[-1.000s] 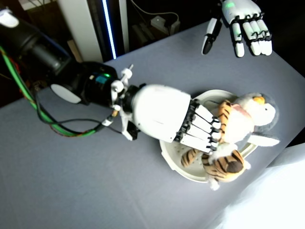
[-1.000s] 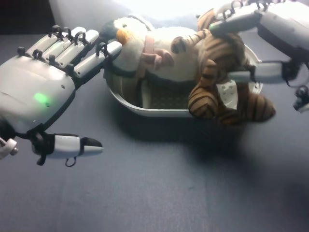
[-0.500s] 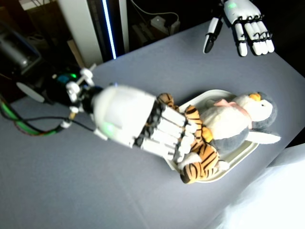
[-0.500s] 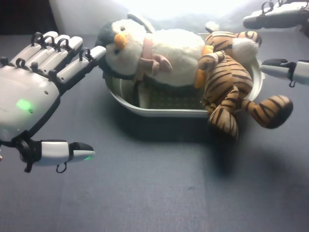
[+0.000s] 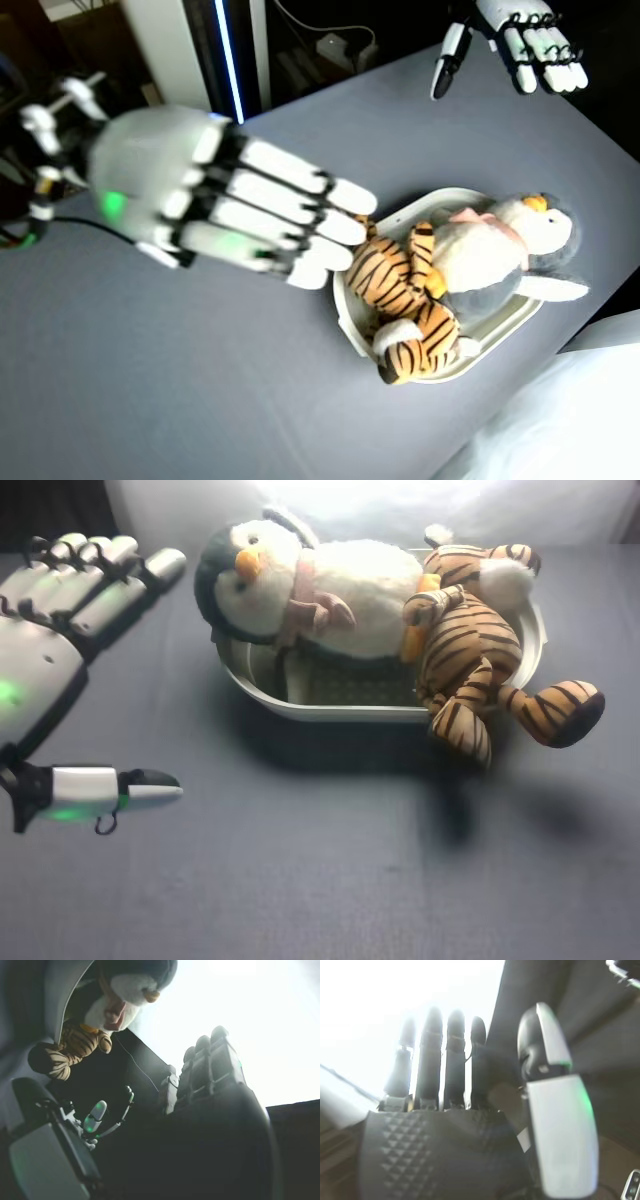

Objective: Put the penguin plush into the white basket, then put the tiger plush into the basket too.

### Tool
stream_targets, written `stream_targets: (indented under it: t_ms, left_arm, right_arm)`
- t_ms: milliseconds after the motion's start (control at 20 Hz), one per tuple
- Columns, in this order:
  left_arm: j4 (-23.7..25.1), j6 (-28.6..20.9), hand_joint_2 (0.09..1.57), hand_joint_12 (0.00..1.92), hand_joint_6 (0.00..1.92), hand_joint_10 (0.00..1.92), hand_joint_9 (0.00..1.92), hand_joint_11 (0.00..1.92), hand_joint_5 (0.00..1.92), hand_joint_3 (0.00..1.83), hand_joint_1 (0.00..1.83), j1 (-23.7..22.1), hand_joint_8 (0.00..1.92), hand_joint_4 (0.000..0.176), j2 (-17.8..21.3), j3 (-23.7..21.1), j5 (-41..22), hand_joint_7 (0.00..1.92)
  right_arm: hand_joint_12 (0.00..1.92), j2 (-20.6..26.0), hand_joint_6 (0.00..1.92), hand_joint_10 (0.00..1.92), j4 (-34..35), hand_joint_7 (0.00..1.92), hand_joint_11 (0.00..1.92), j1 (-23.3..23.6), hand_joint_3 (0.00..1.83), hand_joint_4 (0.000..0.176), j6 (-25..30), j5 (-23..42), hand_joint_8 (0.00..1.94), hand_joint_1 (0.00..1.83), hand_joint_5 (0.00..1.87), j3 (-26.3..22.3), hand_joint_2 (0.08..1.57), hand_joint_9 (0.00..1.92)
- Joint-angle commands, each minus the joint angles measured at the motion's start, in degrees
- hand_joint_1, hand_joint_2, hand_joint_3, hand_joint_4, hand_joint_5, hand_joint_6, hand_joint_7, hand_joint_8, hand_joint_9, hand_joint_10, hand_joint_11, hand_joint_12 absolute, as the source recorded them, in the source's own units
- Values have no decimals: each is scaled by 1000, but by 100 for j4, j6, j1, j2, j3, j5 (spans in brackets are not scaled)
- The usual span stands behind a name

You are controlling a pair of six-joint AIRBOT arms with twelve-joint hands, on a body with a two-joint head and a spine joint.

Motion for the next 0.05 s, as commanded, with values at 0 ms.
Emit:
stream_targets:
  t_ms: [0]
  left_arm:
    - [195, -218, 691, 0, 0, 0, 0, 0, 0, 0, 913, -13, 0, 176, -25, 29, -919, 0]
  right_arm:
    - [1356, 40, 0, 47, 91, 669, 122, 8, 1, 0, 58, 1075, 1, 596, 470, -40, 1266, 749]
